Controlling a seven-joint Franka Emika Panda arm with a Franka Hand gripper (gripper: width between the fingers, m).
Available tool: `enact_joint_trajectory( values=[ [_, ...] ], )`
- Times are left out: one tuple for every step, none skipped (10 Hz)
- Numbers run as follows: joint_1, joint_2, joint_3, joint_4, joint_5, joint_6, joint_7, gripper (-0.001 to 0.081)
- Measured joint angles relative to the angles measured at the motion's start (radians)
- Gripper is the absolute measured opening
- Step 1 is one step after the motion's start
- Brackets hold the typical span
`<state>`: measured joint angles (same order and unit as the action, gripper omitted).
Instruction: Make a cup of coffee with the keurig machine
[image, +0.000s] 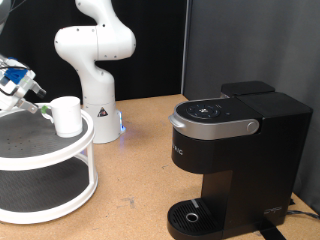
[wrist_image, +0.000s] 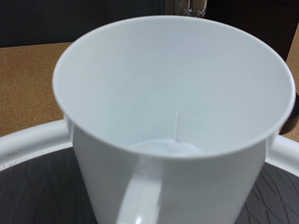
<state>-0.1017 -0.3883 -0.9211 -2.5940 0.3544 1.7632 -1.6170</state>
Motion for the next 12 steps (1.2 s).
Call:
enact_joint_trajectory(
  values=[
    [0.002, 0.000, 0.000, -0.006, 0.004, 0.000, -0.001, 0.0805],
    [0.003, 0.000, 0.000, -0.012, 0.006, 0.001, -0.001, 0.0805],
    [0.004, 0.000, 0.001, -0.016, 0.006, 0.005, -0.001, 0.0805],
    [0.005, 0.000, 0.001, -0.023, 0.008, 0.015, -0.001, 0.0805],
    [0.006, 0.000, 0.001, -0.029, 0.011, 0.024, -0.001, 0.0805],
    [0.006, 0.000, 0.002, -0.034, 0.015, 0.031, -0.001, 0.0805],
    [0.007, 0.000, 0.002, -0.038, 0.023, 0.035, -0.001, 0.0805],
    [0.010, 0.000, 0.002, -0.039, 0.032, 0.036, -0.001, 0.0805],
    [0.013, 0.000, 0.003, -0.040, 0.037, 0.037, 0.001, 0.0805],
    [0.015, 0.000, 0.004, -0.040, 0.039, 0.037, 0.002, 0.0805],
    [0.016, 0.000, 0.005, -0.040, 0.040, 0.037, 0.003, 0.0710],
    [0.016, 0.000, 0.005, -0.040, 0.040, 0.037, 0.005, 0.0710]
  ],
)
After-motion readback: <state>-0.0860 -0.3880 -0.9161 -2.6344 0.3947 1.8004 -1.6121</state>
